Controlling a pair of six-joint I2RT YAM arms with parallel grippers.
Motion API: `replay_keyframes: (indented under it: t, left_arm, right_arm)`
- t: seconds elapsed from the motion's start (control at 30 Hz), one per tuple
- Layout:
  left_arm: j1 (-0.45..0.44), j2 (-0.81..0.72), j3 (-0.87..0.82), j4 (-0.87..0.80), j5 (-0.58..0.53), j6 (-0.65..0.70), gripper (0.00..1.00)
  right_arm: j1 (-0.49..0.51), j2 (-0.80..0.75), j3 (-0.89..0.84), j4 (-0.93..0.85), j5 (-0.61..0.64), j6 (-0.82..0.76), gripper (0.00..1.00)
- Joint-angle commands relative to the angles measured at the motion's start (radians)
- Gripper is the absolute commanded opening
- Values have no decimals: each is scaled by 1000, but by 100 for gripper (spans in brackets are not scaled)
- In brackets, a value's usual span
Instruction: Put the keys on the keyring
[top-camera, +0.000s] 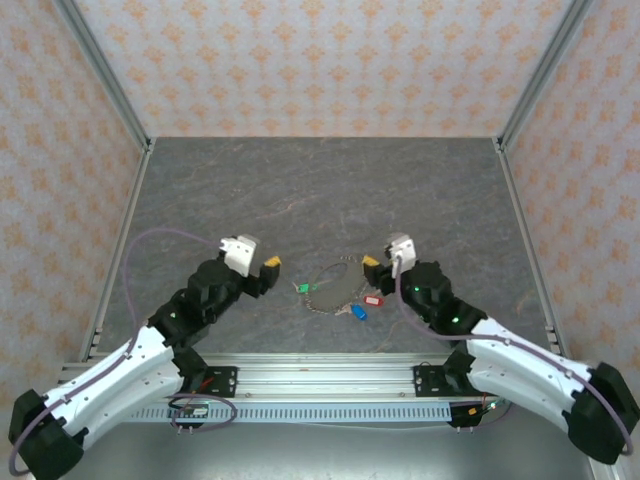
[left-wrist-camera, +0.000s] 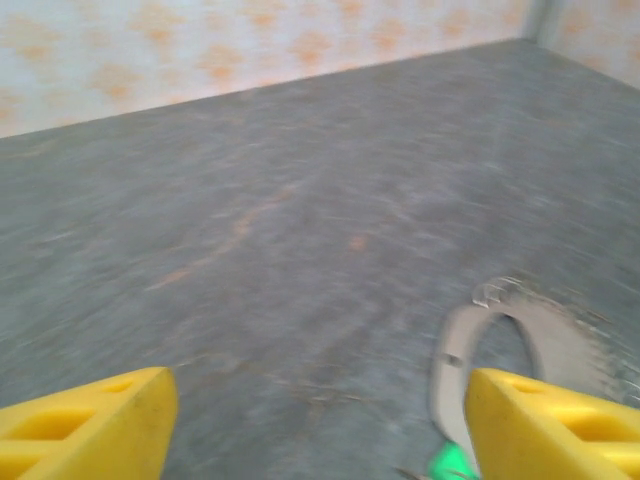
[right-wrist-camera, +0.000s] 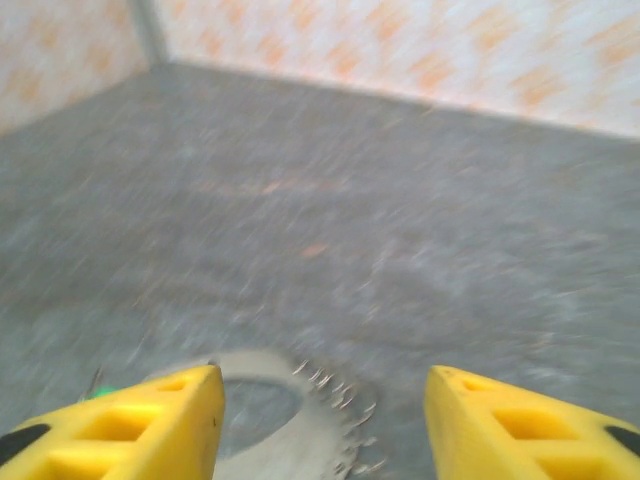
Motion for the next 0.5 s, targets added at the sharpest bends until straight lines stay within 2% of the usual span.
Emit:
replay_keyframes:
  t: [0.0, 0.07, 0.13, 0.2, 0.3, 0.37, 0.47]
  left_arm:
    - [100, -9, 25, -42, -124, -57, 83]
    - [173, 0, 22, -33, -163, -41, 86]
    - [238, 25, 8, 3, -227, -33, 93]
    - [296, 60, 4, 24, -257, -12, 98]
    - [332, 128, 11, 67, -352, 27, 100]
    - [367, 176, -23, 184, -319, 53, 100]
    - [408, 287, -48, 353, -238, 86, 100]
  right_arm:
    - [-76, -24, 28, -47, 243, -64, 63]
    - [-174, 16, 29, -10, 255, -79, 64]
    - [-307, 97, -10, 99, 203, -59, 64]
    - [-392, 178, -22, 157, 176, -50, 65]
    - [-498, 308, -39, 286, 132, -3, 67]
    - [-558, 433, -36, 398, 27, -2, 70]
    - [-577, 573, 41, 432, -40, -54, 72]
